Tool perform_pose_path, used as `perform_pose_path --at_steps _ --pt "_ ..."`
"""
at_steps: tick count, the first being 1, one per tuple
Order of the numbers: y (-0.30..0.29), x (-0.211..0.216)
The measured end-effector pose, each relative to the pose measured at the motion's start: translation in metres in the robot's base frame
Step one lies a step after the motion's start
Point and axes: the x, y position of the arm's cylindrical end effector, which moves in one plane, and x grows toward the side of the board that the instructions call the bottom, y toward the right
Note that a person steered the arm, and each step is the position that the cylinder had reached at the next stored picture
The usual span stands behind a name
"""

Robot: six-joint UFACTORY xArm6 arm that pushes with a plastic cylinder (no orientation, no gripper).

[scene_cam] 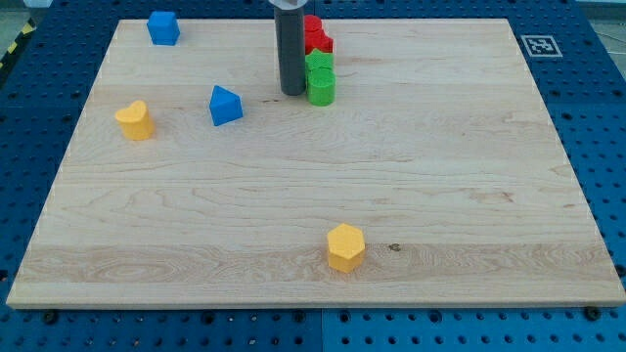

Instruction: Push the blue cube to the top left corner of the board

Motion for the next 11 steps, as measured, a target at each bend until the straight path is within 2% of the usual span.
perform_pose_path --at_steps 1,2,3,4,6,7,11 --pt "0.008 0.006" --pt "-0.011 0.01" --pt "-0.055 -0.003" --pt "-0.107 -0.04" --pt "-0.129 -0.133" --pt "-0.148 -0.152" --pt "-0.216 -0.152"
